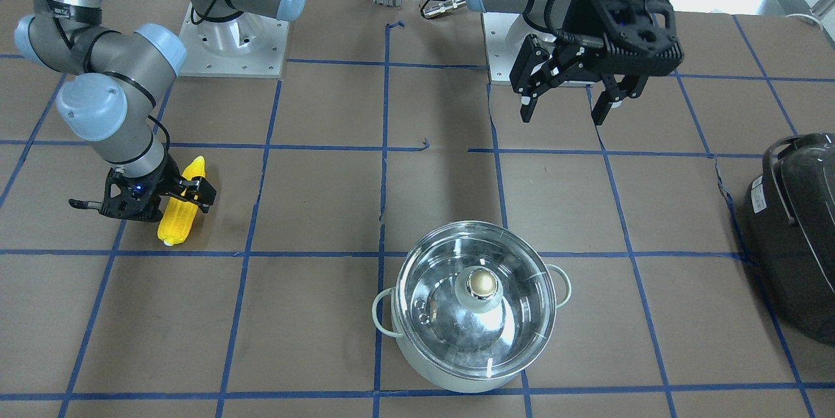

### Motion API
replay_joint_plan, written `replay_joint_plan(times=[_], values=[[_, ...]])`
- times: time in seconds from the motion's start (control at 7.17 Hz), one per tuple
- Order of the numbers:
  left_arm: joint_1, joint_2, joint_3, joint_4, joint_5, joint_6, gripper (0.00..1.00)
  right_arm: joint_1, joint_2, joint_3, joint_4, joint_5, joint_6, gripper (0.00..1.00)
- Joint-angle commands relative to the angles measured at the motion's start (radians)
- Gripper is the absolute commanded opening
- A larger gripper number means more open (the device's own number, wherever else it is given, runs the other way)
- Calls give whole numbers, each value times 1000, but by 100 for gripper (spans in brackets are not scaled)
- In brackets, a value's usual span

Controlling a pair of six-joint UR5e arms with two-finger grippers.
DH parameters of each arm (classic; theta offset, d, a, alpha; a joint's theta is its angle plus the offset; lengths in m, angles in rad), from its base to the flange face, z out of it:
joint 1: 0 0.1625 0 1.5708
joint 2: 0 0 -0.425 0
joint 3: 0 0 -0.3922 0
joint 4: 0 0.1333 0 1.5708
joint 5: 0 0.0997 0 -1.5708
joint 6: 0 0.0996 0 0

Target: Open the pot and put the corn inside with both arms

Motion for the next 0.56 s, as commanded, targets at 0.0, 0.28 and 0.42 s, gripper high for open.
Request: replay_joint_plan(times=[0.0,0.28,0.42], values=[[-19,-182,10,130,-17,-5,100,0,22,-1,-31,6,2,100],[-59,-336,94,144,-7,-87,100,0,26,-1,-38,7,2,65],[-80,-410,168,135,-6,-124,100,0,30,-1,-39,6,2,63]])
